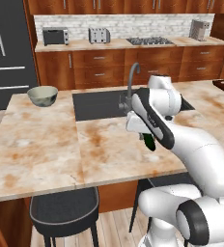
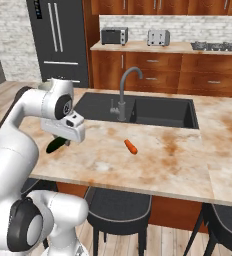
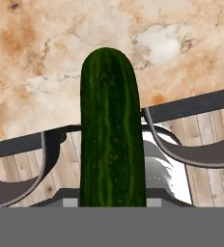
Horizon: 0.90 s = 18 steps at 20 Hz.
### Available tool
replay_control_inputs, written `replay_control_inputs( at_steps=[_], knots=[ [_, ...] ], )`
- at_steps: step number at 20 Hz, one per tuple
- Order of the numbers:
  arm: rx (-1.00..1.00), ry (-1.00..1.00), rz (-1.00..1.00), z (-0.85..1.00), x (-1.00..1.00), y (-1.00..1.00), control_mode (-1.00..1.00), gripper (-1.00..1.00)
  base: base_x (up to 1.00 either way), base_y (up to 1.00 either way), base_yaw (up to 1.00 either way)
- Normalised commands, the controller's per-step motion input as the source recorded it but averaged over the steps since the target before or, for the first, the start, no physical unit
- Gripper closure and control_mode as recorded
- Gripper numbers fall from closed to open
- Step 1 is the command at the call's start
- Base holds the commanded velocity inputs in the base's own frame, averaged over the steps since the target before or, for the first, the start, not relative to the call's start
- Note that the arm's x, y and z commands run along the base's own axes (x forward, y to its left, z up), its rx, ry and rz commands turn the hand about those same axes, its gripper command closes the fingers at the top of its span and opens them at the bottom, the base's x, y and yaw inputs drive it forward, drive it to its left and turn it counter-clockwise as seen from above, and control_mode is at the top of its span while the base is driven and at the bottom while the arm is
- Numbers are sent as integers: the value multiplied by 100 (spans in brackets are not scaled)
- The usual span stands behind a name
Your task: Place the two vegetables and bowl onto the tray for setting up a vegetable dip station.
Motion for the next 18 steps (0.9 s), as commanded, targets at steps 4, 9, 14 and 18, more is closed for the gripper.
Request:
replay_control_inputs(
  at_steps=[4,9,14,18],
  knots=[
    [-5,0,-20,0,1,4,-100,100,0,0,0],
    [-3,0,-9,0,-1,0,-100,100,0,0,0],
    [-3,0,-7,0,-8,0,-100,100,0,0,0],
    [-1,0,-5,0,-1,0,-100,100,0,0,0]
  ],
)
